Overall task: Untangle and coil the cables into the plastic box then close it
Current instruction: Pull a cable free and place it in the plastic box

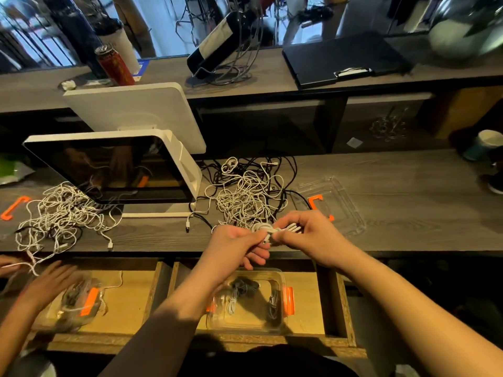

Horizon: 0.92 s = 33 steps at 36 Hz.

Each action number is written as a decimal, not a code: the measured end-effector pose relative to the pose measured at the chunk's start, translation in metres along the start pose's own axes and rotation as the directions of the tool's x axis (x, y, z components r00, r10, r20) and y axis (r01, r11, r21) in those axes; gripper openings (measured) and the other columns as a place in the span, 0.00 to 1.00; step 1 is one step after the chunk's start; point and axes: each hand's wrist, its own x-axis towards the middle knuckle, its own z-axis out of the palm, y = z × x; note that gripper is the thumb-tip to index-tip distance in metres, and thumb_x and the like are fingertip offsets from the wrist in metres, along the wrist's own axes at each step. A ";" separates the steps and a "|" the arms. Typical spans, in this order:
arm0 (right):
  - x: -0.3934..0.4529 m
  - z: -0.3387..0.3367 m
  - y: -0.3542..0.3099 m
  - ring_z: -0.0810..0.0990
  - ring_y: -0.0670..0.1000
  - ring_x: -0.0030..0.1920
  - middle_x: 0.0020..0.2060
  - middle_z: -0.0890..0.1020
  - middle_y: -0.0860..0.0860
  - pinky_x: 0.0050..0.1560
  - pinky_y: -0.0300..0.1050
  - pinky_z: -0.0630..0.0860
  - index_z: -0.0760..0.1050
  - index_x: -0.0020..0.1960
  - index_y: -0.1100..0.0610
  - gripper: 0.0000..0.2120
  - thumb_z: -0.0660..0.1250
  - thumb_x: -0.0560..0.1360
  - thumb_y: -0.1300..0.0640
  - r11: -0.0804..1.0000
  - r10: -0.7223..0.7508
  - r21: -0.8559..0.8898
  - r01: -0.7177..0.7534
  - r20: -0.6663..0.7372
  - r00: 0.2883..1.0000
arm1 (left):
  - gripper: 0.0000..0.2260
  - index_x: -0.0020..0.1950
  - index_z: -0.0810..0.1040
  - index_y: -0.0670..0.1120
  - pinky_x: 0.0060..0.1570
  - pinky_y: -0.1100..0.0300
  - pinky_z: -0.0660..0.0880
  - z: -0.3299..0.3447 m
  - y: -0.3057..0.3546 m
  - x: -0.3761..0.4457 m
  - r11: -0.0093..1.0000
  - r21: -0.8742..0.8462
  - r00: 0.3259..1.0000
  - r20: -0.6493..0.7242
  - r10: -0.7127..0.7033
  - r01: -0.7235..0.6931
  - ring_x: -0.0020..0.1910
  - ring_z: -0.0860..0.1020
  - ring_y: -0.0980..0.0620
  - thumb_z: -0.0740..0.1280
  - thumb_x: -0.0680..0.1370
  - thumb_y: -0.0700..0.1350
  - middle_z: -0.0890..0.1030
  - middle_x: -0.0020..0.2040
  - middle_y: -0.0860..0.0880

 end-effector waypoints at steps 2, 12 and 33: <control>0.001 0.006 0.006 0.82 0.54 0.47 0.44 0.85 0.48 0.55 0.59 0.78 0.83 0.48 0.48 0.06 0.73 0.72 0.50 1.000 -0.013 -0.024 0.012 -0.045 0.999 | 0.11 0.45 0.85 0.42 0.34 0.63 0.77 0.000 0.000 0.000 0.993 0.114 0.999 0.002 0.033 -0.033 0.36 0.82 0.52 0.70 0.79 0.49 0.86 0.39 0.44; -0.003 0.017 0.013 0.79 0.51 0.38 0.44 0.83 0.50 0.38 0.47 0.75 0.81 0.52 0.51 0.08 0.71 0.74 0.51 0.998 0.005 0.066 0.000 -0.081 0.997 | 0.11 0.41 0.81 0.51 0.38 0.59 0.74 0.001 -0.011 0.004 0.837 0.491 0.961 0.000 0.277 -0.242 0.33 0.76 0.52 0.67 0.80 0.53 0.81 0.35 0.49; 0.000 -0.010 0.004 0.70 0.43 0.25 0.30 0.76 0.51 0.26 0.33 0.65 0.82 0.52 0.60 0.11 0.74 0.72 0.55 0.726 0.036 0.606 -0.327 0.441 0.897 | 0.14 0.38 0.77 0.44 0.39 0.64 0.76 -0.020 0.007 -0.001 0.963 0.040 0.911 0.334 0.240 -0.268 0.33 0.78 0.56 0.61 0.83 0.38 0.81 0.35 0.50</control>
